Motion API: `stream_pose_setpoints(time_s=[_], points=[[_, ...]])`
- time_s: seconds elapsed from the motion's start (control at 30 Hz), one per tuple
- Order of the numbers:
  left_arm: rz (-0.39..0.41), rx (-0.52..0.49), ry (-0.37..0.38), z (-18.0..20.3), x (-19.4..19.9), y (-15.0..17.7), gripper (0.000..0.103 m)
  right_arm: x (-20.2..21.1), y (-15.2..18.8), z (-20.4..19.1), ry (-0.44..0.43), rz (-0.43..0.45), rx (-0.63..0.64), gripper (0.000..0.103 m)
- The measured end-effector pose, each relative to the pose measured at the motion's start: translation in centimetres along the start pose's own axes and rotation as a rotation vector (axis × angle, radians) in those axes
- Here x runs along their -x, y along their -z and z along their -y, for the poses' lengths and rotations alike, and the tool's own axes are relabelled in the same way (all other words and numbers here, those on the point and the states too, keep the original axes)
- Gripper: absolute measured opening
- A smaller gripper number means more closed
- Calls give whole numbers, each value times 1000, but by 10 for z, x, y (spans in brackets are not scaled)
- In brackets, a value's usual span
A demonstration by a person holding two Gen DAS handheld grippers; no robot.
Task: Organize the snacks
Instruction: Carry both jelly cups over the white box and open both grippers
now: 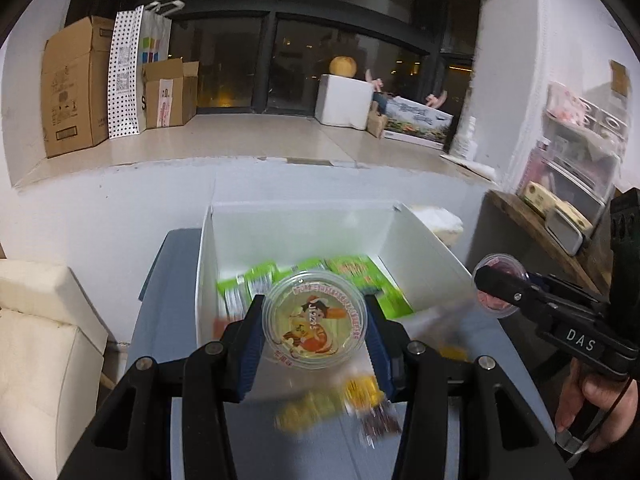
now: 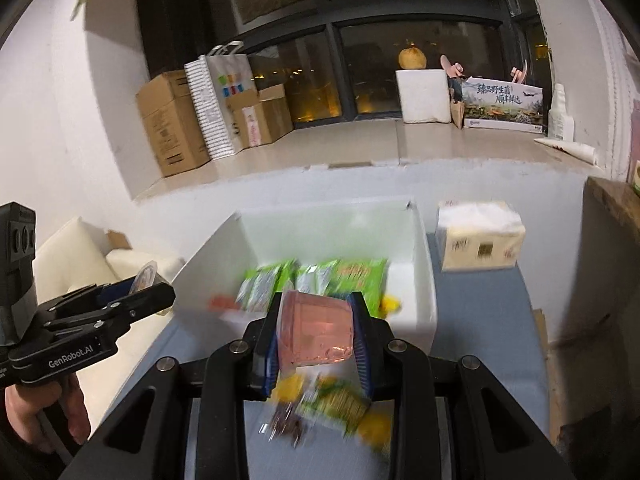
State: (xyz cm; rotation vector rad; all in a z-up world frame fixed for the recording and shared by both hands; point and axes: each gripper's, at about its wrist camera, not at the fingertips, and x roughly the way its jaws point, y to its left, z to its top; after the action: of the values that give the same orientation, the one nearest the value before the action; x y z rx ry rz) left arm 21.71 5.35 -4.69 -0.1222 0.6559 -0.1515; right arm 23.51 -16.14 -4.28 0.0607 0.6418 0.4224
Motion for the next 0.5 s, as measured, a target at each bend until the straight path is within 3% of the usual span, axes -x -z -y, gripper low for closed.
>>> stream_pose_setpoints(time_s=[0.23,0.3,0.33,0.37,0.4,0.5], points=[[-85,-9,-74,-19,-62,-21,52,-53,-28,23,77,-75,45,33],[-108,-35,-118,-19,-72,-19,75,-60,-27,27,83,-85,37,34],[-105,-42,-133,-19,-75,-17,103,-63,-27,30,74,-93,25,39],[-99,-39,-130,-20,-76,-15,103,-66,-27,33,65,-109,1,70],[-105,-33,-116,-21,-76,-13,103,-65,-26,35,63,-103,-15,95],[-99,-28,-116,-22,-74,-8,103,-58,-25,35,59,-62,-14,96]])
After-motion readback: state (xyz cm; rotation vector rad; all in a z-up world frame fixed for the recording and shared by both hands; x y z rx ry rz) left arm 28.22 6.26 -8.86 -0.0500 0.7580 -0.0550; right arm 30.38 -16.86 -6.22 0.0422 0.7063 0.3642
